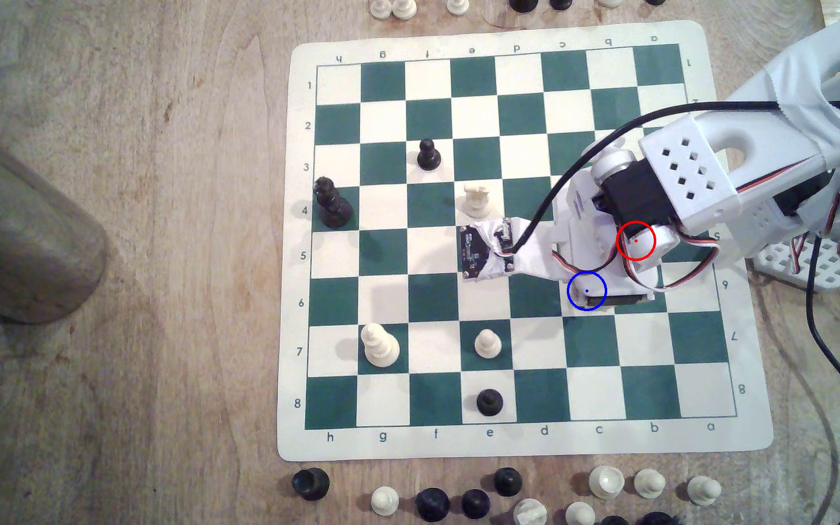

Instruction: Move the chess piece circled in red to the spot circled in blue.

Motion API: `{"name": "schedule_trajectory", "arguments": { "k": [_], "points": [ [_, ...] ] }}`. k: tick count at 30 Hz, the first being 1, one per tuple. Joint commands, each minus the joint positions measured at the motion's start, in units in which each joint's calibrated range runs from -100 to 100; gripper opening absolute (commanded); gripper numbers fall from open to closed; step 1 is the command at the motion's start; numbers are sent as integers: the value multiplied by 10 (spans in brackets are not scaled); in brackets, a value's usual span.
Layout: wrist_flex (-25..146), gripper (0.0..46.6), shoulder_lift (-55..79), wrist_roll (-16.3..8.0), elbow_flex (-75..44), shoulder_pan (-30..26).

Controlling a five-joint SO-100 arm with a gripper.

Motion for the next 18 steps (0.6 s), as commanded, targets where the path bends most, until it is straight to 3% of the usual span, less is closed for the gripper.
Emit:
{"name": "schedule_trajectory", "arguments": {
  "k": [1,5,13,18],
  "points": [
    [-2,4,-3,1,-31,9],
    [-3,37,-2,1,-32,12],
    [-19,247,-28,7,-2,23],
    [-19,258,-35,8,0,30]
  ]
}}
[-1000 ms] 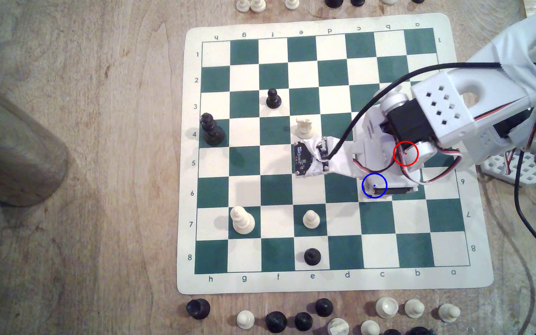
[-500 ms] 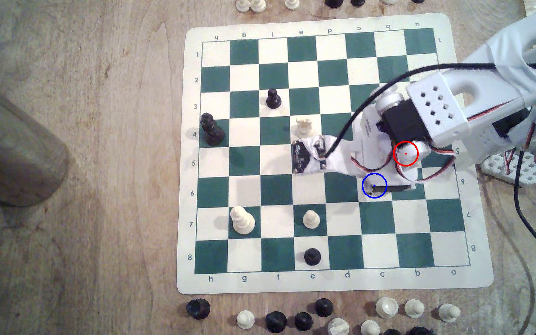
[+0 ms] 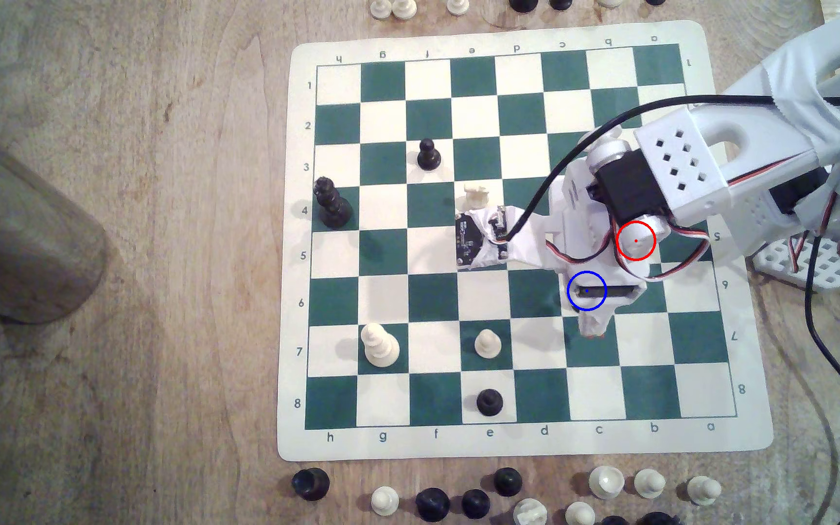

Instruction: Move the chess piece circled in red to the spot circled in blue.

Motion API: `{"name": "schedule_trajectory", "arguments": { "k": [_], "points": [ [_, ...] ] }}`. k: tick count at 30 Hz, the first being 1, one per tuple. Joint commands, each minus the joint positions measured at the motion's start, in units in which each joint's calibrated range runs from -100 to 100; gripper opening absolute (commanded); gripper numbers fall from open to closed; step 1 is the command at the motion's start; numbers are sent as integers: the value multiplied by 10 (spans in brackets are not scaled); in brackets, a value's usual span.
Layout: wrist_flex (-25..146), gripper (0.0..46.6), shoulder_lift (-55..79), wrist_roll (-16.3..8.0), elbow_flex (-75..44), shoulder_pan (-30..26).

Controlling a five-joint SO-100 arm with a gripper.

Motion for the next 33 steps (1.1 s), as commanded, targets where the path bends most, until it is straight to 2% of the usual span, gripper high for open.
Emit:
{"name": "schedule_trajectory", "arguments": {
  "k": [1,8,17,22,27,29,31,32,33],
  "points": [
    [1,258,-42,0,-5,10],
    [38,301,-104,3,12,0],
    [109,305,-219,-3,21,-25],
    [111,310,-320,6,49,1],
    [120,303,-413,41,50,71],
    [100,275,-456,61,54,109],
    [95,203,-473,68,55,126],
    [85,152,-481,72,63,133],
    [79,131,-487,72,71,133]
  ]
}}
